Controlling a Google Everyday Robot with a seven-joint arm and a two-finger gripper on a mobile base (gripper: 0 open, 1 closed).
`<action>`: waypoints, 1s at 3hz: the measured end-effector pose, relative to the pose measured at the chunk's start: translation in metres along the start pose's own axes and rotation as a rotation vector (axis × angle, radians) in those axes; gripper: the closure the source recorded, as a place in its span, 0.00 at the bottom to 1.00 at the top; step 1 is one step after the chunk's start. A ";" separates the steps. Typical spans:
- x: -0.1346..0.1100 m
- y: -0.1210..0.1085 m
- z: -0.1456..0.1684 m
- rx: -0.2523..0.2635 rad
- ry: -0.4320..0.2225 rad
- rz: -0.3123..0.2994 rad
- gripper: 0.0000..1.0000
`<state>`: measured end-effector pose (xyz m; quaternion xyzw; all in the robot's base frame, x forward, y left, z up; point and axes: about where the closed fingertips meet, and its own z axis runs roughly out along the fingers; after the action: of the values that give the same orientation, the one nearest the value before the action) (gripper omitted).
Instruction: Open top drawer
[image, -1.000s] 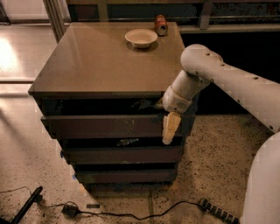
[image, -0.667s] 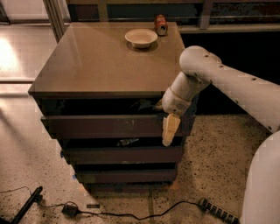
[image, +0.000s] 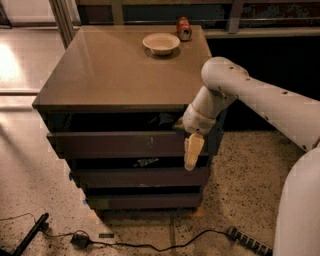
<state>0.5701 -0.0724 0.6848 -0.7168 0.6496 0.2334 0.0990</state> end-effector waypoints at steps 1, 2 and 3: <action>-0.001 0.010 0.002 -0.027 0.021 -0.017 0.00; 0.002 0.024 0.004 -0.059 0.032 -0.027 0.00; 0.003 0.044 0.006 -0.088 0.038 -0.046 0.00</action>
Offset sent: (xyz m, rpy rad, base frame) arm -0.0412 -0.0100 0.0031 -0.0427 0.0577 0.0825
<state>0.5255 -0.0785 0.6853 -0.7396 0.6237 0.2456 0.0602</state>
